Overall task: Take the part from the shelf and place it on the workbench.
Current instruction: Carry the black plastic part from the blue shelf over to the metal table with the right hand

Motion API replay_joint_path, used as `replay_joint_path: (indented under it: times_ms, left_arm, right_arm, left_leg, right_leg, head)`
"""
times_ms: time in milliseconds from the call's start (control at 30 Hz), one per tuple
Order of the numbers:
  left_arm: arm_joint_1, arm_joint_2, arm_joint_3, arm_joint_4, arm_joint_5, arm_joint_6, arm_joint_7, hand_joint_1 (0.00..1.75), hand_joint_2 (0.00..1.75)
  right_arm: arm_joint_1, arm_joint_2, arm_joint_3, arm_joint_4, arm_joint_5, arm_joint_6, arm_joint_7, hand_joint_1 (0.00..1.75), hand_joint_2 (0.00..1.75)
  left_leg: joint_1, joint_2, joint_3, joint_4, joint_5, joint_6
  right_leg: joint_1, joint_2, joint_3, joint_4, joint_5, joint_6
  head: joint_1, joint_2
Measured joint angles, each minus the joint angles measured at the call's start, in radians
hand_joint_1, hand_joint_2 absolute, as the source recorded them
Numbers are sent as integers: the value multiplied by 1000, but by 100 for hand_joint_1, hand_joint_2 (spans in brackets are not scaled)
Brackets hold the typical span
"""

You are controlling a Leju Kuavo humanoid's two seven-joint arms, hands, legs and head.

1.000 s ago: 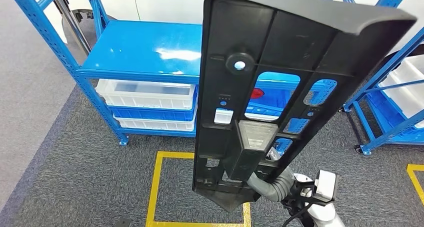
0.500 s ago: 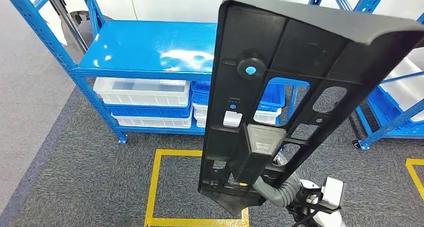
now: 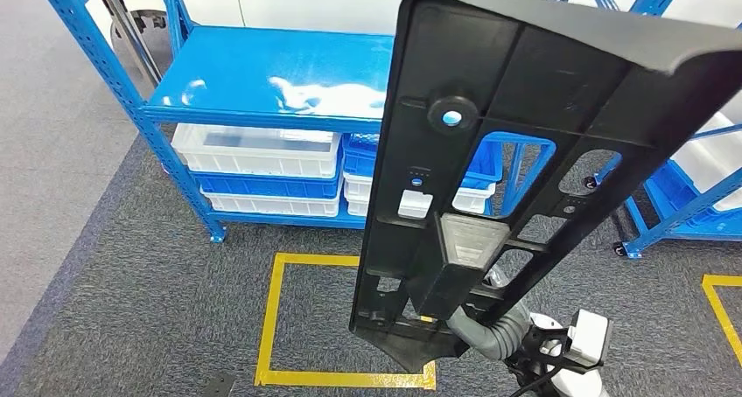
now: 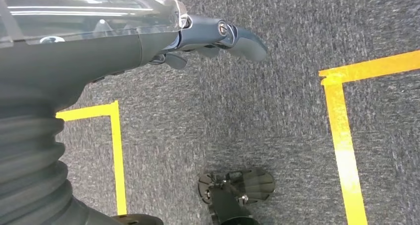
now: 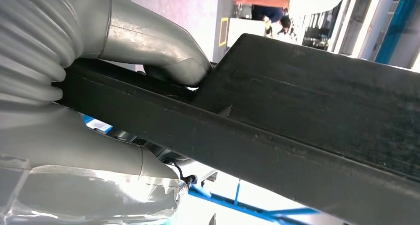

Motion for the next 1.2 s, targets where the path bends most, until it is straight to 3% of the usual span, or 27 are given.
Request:
replay_joint_path:
  times_ms: [33,100,167,233,300,333,367,400,467,533,667,733,800,833,867,900,967,1033,1133,1200]
  left_arm:
    - [-1,0,-2,0,-3,-2,1,0,175]
    - [-2,0,-7,0,-10,-5,3,0,175]
    - [-2,0,-14,0,-16,-9,6,0,175]
    - [-2,1,-20,0,-21,-13,10,0,175]
    - [0,1,-22,0,-25,-17,16,0,175]
    - [3,2,-23,0,-27,-18,19,0,175]
    - [5,2,-23,0,-28,-19,21,0,175]
    - [7,2,-24,0,-28,-19,23,0,175]
    - [9,4,-26,0,-29,-19,23,0,175]
    - [9,5,-28,0,-28,-20,22,0,175]
    - [15,6,-29,0,-21,-22,20,0,175]
    - [16,6,-28,0,-16,-22,19,0,175]
    - [18,7,-28,0,-13,-21,18,0,175]
    - [19,7,-28,0,-11,-19,18,0,175]
    - [21,7,-28,0,-10,-17,18,0,175]
    - [23,7,-28,0,-9,-16,18,0,175]
    - [23,6,-28,0,-7,-15,18,0,175]
    - [22,5,-27,0,-5,-14,17,0,175]
    - [20,4,-27,0,-3,-13,15,0,175]
    - [20,3,-27,0,-1,-11,13,0,175]
  right_arm:
    - [2,0,-1,-6,2,-4,3,173,175]
    - [14,1,-4,-20,7,-13,11,173,175]
    - [30,4,-8,-35,13,-20,18,173,175]
    - [43,9,-11,-47,18,-26,22,173,175]
    - [58,16,-12,-57,26,-33,24,173,175]
    - [66,20,-13,-62,32,-37,27,173,175]
    - [74,25,-13,-66,39,-40,30,173,175]
    - [81,30,-13,-72,45,-43,35,173,175]
    - [90,41,-13,-83,52,-48,44,173,175]
    - [94,50,-13,-91,53,-49,49,173,175]
    - [95,62,-13,-98,54,-42,61,173,175]
    - [90,65,-13,-100,53,-34,65,173,175]
    - [85,68,-13,-100,49,-28,69,173,175]
    - [84,69,-13,-99,47,-26,70,173,175]
    - [82,69,-13,-96,46,-23,71,173,175]
    - [78,70,-13,-94,44,-20,72,173,175]
    - [66,69,-13,-89,40,-13,72,173,175]
    - [50,69,-13,-85,36,-10,71,173,175]
    - [30,69,-13,-75,29,-5,70,173,175]
    - [21,69,-13,-68,25,0,69,173,175]
  left_leg:
    - [-1,0,-2,1,3,-5]
    - [-1,0,-6,-1,9,-16]
    - [0,-1,-13,9,-1,-27]
    - [0,-1,-42,82,-56,-35]
    - [1,-2,-91,214,-126,-40]
    - [2,-1,-106,262,-144,-42]
    - [3,-1,-105,275,-143,-43]
    - [3,-1,-84,247,-124,-43]
    - [4,-2,-9,119,-71,-40]
    - [2,-3,37,26,-48,-31]
    - [1,-3,33,5,-36,-8]
    - [5,-1,27,0,-26,4]
    - [3,0,18,0,-19,8]
    - [3,0,13,0,-16,9]
    - [2,0,9,1,-13,8]
    - [2,0,6,1,-11,7]
    - [1,-1,4,1,-7,4]
    - [-1,-1,0,2,-2,-4]
    - [0,0,-7,-1,8,-21]
    - [-1,-1,-17,15,-7,-32]
  right_leg:
    - [3,0,15,-33,6,-6]
    - [8,0,13,-42,9,-17]
    - [3,-2,11,-51,20,-29]
    - [-2,-5,7,-60,31,-41]
    - [0,-6,-1,-57,34,-46]
    - [1,-6,-5,-54,35,-46]
    - [1,-6,-9,-50,36,-46]
    - [1,-6,-12,-46,36,-46]
    - [2,-5,-16,-37,34,-42]
    - [5,-4,-25,-26,34,-33]
    - [5,-2,-38,-17,34,-9]
    - [2,-1,-65,46,-14,1]
    - [-1,-1,-116,172,-86,9]
    - [-3,-1,-136,227,-108,12]
    - [-4,-1,-142,251,-112,12]
    - [-4,-1,-127,234,-96,11]
    - [-2,-1,-51,103,-34,1]
    - [5,-2,9,-14,1,-12]
    - [11,-1,13,-45,11,-26]
    - [6,-4,12,-59,25,-37]
  head:
    - [0,0]
    - [0,0]
    - [0,0]
    - [0,0]
    - [0,0]
    - [0,0]
    - [0,0]
    - [0,0]
    - [0,0]
    - [0,0]
    - [0,0]
    - [0,0]
    - [0,0]
    - [0,0]
    - [0,0]
    - [0,0]
    - [0,0]
    - [0,0]
    - [0,0]
    - [0,0]
